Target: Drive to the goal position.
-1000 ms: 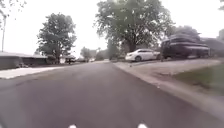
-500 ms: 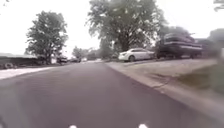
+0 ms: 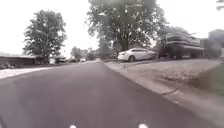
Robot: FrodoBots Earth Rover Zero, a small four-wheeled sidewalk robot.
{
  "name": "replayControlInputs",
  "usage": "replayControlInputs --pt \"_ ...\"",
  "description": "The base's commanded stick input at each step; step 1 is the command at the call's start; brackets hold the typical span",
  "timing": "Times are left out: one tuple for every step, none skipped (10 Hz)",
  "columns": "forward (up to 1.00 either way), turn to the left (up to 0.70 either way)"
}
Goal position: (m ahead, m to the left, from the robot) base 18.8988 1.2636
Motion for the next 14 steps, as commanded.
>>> replayControlInputs --pt "1.0 -0.16" --pt "1.0 0.0" --pt "1.0 0.0" --pt "1.0 0.0" --pt "1.0 0.0" --pt "1.0 0.0" --pt "1.0 0.0" --pt "1.0 0.0" --pt "1.0 0.04" --pt "1.0 0.2" --pt "1.0 0.36" --pt "1.0 0.4" --pt "1.0 0.4" --pt "1.0 0.4"
